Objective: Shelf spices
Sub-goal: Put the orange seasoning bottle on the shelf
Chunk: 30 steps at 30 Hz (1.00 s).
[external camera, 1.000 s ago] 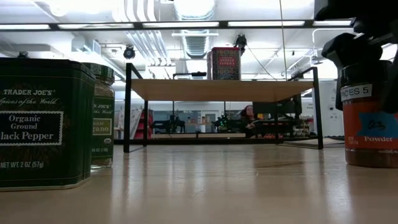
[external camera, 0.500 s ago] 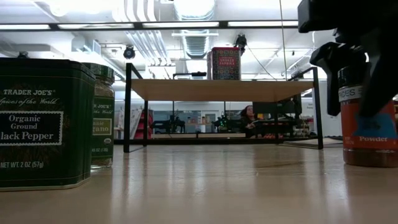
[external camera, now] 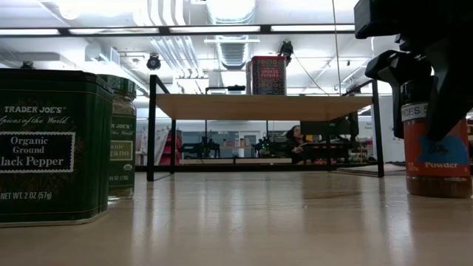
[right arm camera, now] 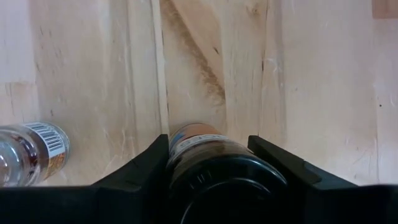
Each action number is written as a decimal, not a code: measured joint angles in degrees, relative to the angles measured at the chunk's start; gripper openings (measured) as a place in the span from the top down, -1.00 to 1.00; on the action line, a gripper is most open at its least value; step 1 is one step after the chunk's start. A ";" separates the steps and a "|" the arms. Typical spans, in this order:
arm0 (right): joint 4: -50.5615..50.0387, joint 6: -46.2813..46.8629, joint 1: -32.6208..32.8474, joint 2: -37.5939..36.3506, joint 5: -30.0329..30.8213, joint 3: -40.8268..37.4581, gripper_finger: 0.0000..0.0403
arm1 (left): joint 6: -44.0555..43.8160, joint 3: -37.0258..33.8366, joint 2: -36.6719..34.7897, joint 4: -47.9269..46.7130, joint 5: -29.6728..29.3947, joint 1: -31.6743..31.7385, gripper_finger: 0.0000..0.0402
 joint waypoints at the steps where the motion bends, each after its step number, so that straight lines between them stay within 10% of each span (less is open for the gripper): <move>1: 0.00 -0.28 0.00 0.00 -0.18 0.00 0.10 | 0.02 0.00 0.00 -0.01 0.01 0.00 -0.32; 30: -0.35 -17.86 0.00 -4.62 -0.50 0.31 0.12 | -0.51 0.00 -0.02 0.09 1.54 0.00 -0.26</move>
